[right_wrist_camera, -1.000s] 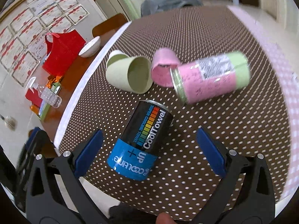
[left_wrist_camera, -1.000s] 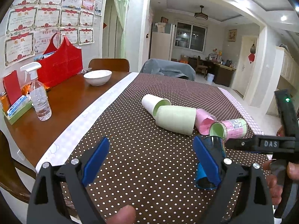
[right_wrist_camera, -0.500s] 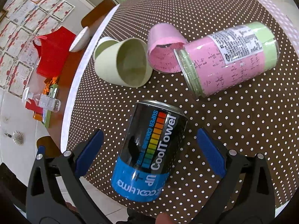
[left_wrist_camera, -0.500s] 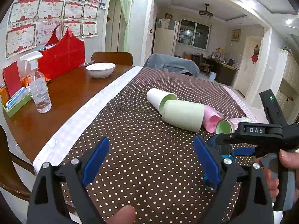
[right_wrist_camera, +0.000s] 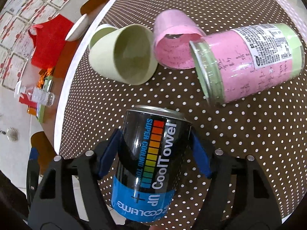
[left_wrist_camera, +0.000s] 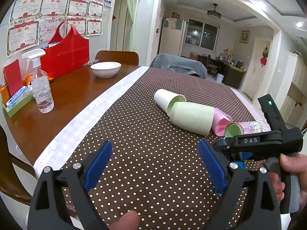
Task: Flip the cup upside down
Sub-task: 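Close the right gripper around the black-and-blue can's body, then rotate the held can with the right gripper so its silver lid faces up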
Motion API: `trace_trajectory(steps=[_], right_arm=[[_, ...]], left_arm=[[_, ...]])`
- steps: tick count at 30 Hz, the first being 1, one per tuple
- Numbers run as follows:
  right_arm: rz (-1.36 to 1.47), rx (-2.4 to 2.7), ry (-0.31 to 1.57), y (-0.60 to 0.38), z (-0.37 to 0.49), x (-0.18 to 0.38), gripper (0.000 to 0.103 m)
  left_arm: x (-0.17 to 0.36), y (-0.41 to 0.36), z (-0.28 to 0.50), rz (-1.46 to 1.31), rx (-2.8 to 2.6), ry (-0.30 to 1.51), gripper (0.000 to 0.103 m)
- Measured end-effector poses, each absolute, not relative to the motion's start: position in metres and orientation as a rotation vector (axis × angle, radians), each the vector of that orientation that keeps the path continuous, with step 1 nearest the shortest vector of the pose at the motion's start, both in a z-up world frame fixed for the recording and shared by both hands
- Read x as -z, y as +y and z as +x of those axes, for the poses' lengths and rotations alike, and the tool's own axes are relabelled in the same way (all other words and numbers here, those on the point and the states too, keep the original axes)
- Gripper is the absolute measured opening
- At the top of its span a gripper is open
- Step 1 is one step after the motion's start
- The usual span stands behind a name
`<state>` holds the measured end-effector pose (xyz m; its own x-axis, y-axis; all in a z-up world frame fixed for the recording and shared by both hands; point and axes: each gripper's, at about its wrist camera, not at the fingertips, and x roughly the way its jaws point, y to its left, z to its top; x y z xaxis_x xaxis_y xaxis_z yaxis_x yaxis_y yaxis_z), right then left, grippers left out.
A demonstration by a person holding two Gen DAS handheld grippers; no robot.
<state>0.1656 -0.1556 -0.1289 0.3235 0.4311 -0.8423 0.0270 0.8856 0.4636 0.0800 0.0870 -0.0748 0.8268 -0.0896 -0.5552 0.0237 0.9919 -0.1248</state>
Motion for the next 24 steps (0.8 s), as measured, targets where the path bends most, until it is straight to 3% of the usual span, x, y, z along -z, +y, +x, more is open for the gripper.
trace_trajectory(steps=[15, 24], right_arm=[[0.534, -0.407, 0.94, -0.194, 0.116, 0.086, 0.067], [0.339, -0.375, 0.684, -0.188, 0.081, 0.039, 0.067]], left_arm=[[0.068, 0.073, 0.073, -0.09, 0.076, 0.592, 0.09], [0.062, 0.061, 0.067, -0.072, 0.078, 0.58, 0.09]])
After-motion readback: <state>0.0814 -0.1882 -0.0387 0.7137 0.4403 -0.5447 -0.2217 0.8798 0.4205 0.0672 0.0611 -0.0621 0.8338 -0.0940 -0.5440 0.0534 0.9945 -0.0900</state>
